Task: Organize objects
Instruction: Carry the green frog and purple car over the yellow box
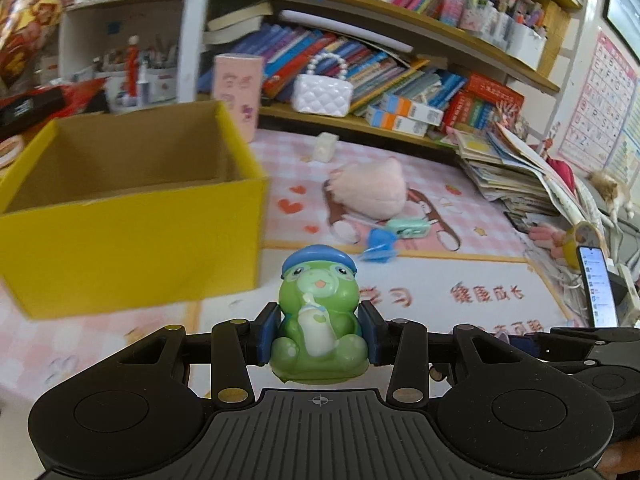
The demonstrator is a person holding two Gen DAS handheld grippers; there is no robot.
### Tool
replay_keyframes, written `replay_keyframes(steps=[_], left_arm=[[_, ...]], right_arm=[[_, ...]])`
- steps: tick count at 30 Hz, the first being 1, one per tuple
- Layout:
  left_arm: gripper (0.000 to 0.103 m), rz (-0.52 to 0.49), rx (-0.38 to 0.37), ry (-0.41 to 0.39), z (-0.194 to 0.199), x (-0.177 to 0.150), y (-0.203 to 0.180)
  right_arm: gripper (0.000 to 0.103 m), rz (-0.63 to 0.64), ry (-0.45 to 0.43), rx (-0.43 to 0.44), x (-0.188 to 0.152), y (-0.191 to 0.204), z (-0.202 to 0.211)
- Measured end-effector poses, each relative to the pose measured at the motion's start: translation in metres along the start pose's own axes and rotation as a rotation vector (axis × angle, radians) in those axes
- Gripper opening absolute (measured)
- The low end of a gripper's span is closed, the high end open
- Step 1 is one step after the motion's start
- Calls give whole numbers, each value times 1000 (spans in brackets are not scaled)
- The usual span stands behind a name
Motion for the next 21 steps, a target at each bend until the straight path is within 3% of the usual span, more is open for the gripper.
replay_keyframes(steps=[21], left_arm=[[41,60,86,-30,88,-42,100]], right_arm=[[40,112,-12,95,-35,135,12]])
Point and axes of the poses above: each gripper's, at about its wrist camera, not at the fingertips, and z roughly against the way its jaws point, y to its left, x to its top, the point moved 9 cm from there along -z, roughly the way its jaws point, and after that the axes turned 3 degrees about -x, right-handed, at the moved point
